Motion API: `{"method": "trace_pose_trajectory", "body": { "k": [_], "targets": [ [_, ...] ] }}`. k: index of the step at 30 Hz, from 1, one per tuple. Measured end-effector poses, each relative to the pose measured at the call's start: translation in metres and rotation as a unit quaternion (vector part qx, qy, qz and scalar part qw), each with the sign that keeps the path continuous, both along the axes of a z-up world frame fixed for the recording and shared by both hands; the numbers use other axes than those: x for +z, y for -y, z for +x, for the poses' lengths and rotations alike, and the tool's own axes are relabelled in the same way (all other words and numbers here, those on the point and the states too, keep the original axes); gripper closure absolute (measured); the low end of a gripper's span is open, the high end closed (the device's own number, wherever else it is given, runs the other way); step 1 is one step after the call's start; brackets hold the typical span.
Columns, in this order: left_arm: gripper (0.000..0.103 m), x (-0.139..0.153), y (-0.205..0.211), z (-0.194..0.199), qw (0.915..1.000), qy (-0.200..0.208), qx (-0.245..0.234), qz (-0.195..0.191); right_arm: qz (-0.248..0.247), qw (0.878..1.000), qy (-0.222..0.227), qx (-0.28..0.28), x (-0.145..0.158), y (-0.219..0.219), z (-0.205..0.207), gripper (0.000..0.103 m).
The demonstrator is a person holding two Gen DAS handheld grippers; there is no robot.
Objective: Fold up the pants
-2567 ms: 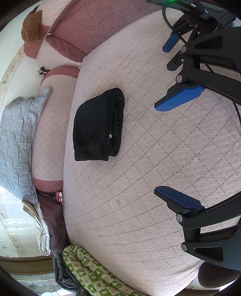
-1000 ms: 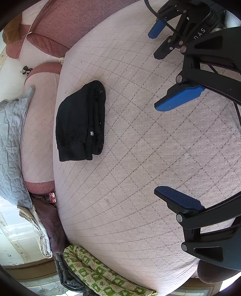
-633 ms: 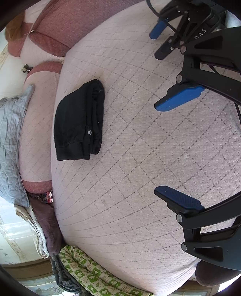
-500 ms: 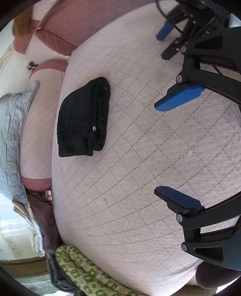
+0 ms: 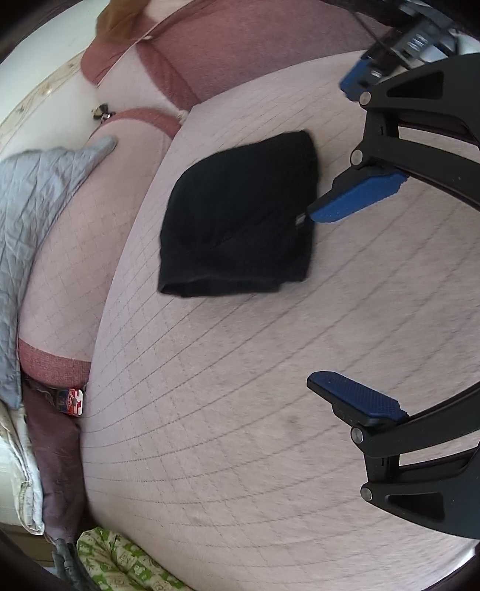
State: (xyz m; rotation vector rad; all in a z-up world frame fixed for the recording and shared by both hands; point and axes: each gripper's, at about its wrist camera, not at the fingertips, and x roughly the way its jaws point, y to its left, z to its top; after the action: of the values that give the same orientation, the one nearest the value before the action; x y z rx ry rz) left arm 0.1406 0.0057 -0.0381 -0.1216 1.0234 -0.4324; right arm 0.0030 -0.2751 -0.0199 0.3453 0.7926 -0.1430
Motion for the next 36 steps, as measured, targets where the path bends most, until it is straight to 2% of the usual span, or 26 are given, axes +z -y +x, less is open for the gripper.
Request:
{"method": "trace_pose_trajectory", "body": {
  "k": [1,2,3,4,5,9,11,14,19,24,30,36],
  "targets": [
    [0.021,-0.001,-0.001,0.007,1.0000,-0.002,0.001,-0.008,0.006,1.000,-0.001,-0.002,0.002,0.003,0.013,0.027],
    [0.021,-0.002,-0.001,0.015,0.9998,-0.005,0.000,-0.020,0.020,1.000,-0.005,-0.001,0.003,0.006,0.028,0.032],
    [0.021,-0.004,-0.001,0.021,0.9995,-0.009,-0.001,-0.029,0.036,0.999,-0.007,0.002,0.002,0.007,0.039,0.037],
    [0.021,-0.006,0.001,0.027,0.9992,-0.015,-0.002,-0.037,0.054,0.998,-0.011,0.007,0.001,0.008,0.051,0.049],
    [0.021,-0.010,0.005,0.034,0.9989,-0.021,-0.005,-0.043,0.065,0.998,-0.016,0.011,-0.001,0.008,0.059,0.053],
    [0.021,-0.030,0.020,0.052,0.9992,-0.038,-0.005,-0.014,0.065,0.996,-0.059,0.004,-0.025,0.006,0.088,0.052],
    [0.021,-0.040,0.021,0.059,0.9983,-0.055,-0.005,-0.020,0.071,0.995,-0.067,-0.007,-0.033,0.010,0.091,0.036],
    [0.021,-0.039,0.018,0.066,0.9973,-0.062,-0.003,-0.039,0.086,0.994,-0.061,-0.012,-0.029,0.017,0.085,0.035],
    [0.021,-0.019,0.016,0.047,0.9979,-0.040,-0.010,-0.050,0.057,0.998,-0.031,-0.011,-0.006,0.021,0.036,0.035],
    [0.021,-0.002,0.023,-0.005,0.9982,-0.001,-0.040,-0.045,0.069,0.998,0.012,-0.009,0.019,0.019,-0.042,0.035],
    [0.021,-0.004,0.060,-0.082,0.9966,-0.006,-0.057,-0.059,0.114,0.987,0.100,-0.045,0.059,0.030,-0.121,0.034],
    [0.021,-0.024,0.117,-0.138,0.9904,-0.060,-0.120,-0.033,0.146,0.964,0.209,-0.070,0.096,0.033,-0.160,0.032]
  ]
}}
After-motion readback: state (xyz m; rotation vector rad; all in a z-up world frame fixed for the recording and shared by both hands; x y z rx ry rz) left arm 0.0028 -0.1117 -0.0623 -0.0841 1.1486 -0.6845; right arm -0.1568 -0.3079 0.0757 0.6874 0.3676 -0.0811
